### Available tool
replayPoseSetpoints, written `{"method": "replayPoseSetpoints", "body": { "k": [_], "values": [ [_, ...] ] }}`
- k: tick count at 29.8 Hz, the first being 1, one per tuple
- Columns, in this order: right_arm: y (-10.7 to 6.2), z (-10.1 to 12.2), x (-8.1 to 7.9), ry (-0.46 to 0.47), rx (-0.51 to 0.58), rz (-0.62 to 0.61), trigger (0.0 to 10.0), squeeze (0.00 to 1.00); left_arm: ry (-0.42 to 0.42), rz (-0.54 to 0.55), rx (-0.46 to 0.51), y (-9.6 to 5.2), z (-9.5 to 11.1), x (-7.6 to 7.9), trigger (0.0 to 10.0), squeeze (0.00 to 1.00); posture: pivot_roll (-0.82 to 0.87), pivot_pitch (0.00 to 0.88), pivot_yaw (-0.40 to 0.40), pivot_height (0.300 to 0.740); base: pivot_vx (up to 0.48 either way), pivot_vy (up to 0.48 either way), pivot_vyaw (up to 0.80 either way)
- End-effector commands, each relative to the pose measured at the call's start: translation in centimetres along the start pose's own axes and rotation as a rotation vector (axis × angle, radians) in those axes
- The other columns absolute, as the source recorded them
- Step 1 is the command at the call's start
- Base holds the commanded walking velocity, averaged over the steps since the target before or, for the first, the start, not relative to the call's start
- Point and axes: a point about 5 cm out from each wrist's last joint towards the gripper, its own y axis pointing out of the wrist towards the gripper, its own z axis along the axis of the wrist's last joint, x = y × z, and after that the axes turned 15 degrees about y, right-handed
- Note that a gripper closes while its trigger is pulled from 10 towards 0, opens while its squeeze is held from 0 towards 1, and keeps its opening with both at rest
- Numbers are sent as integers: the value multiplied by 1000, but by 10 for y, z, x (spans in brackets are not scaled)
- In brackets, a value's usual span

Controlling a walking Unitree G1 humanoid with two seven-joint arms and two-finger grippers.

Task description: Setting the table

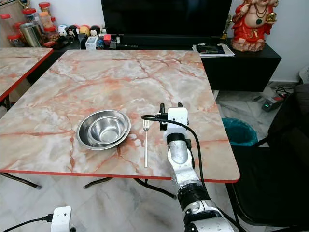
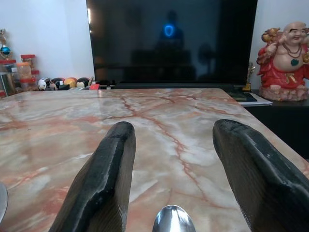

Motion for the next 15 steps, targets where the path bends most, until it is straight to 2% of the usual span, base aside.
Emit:
{"method": "replayPoseSetpoints", "body": {
  "k": [1,6,15],
  "values": [
    [-1,2,-2,4,15,9,10000,0,-8,9,-6,0,-1,0,10000,0,9,0,6,719,0,0,0],
    [1,7,-3,12,37,14,10000,0,-41,31,-9,0,-3,-5,10000,0,17,0,1,719,0,0,0],
    [1,9,-5,10,48,30,10000,0,-44,29,-20,-1,-7,-2,10000,0,10,0,-2,719,0,380,0]
  ]
}}
